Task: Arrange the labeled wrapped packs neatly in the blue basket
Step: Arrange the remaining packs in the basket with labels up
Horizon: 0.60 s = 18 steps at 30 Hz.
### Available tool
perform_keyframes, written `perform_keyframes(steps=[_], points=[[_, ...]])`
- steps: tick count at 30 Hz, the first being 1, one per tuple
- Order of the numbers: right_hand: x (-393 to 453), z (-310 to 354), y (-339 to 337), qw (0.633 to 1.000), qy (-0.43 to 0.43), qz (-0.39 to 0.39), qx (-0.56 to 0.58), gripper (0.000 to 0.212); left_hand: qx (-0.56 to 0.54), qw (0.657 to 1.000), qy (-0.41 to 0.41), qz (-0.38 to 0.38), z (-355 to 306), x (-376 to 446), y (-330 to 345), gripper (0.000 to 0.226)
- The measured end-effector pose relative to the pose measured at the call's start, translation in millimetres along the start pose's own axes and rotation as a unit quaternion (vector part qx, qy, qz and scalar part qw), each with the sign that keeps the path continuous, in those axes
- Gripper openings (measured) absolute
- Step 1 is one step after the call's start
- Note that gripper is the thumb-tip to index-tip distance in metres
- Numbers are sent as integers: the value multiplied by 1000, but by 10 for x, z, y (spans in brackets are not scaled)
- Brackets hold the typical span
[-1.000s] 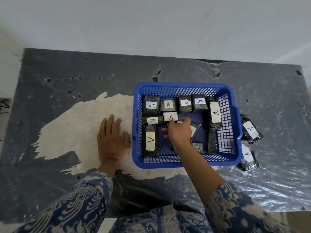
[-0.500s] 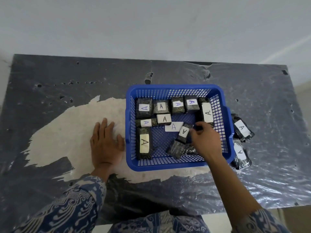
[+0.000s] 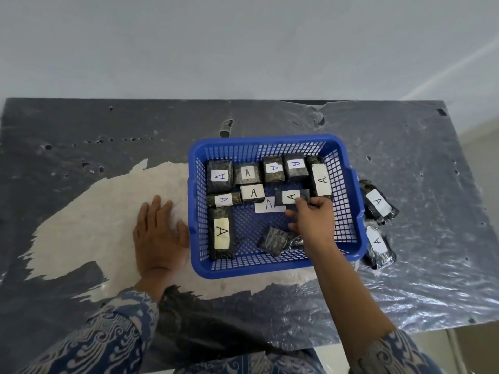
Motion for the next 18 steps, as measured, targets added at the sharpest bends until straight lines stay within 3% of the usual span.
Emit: perform_keyframes(steps=[4,8,15,18], points=[[-37,-55,70,994,49,-24,95,33,0,1000,1,1,-11,-7,-39,66],[-93,-89,152,984,98,-7,146,28,-2,1000,0,1,-14,-8,-47,68],[-213,-170,78,982,148,22,112,3,-1,1000,2,2,-21,7,-38,66],[-298,-203,90,972,186,45,136,8,1,1000,4,0,-19,-2,-44,66]])
Point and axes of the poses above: each hand's wrist, its own x-axis towards the middle knuckle, its own y-axis out of the palm, z = x × y, the point moved 8 cm from there along x, towards the middle knuckle, and after that the axes turned 14 degrees about x, right-handed, at the moved point
